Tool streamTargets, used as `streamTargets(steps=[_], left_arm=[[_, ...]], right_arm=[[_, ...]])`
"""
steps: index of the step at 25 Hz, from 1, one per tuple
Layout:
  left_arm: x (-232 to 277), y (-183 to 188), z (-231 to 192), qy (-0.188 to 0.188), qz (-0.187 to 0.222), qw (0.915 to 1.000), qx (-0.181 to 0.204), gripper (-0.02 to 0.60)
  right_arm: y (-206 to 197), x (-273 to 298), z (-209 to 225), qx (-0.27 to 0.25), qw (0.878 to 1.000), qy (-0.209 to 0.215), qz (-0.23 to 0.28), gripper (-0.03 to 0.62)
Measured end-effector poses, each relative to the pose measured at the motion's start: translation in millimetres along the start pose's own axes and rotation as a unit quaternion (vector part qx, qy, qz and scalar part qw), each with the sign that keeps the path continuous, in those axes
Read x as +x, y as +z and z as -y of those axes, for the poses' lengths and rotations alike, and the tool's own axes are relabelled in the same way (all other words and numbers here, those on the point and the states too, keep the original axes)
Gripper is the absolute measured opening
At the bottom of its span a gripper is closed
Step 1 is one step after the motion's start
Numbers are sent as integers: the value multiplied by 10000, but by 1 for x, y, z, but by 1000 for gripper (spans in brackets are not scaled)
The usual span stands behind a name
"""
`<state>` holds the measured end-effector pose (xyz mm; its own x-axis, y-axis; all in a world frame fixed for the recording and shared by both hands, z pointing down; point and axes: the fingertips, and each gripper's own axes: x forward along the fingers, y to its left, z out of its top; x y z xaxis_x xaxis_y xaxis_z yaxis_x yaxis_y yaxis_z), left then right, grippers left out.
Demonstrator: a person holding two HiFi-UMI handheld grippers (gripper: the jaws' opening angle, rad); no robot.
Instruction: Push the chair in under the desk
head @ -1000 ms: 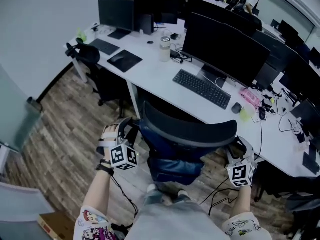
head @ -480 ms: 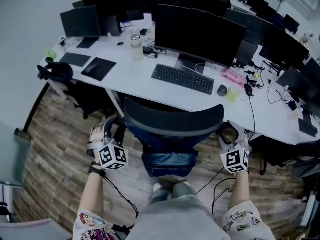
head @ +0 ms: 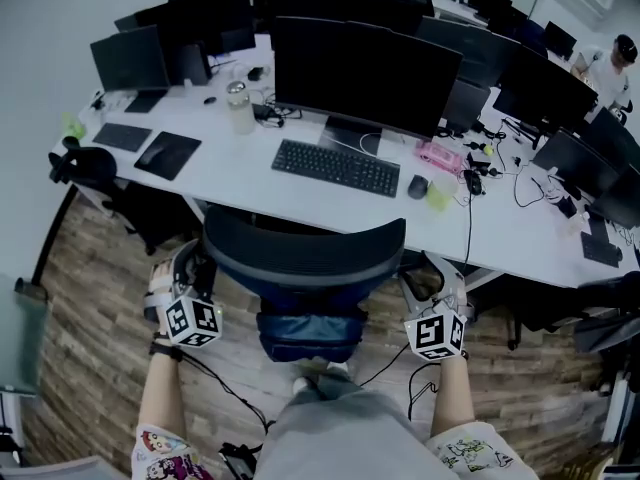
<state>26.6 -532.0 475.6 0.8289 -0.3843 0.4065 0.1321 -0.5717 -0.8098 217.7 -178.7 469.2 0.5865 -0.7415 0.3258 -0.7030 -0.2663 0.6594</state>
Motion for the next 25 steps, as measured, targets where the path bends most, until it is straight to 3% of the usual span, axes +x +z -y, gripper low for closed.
streamTargets(steps=[6, 25], left_arm=[[15, 1, -9, 36, 135, 9999, 27, 222], [80, -1, -44, -296, 1075, 9931, 373, 222]], right_arm=[[3, 4, 4, 6, 9999, -150, -11, 241], [17, 24, -4, 366, 9912, -957, -840, 242]])
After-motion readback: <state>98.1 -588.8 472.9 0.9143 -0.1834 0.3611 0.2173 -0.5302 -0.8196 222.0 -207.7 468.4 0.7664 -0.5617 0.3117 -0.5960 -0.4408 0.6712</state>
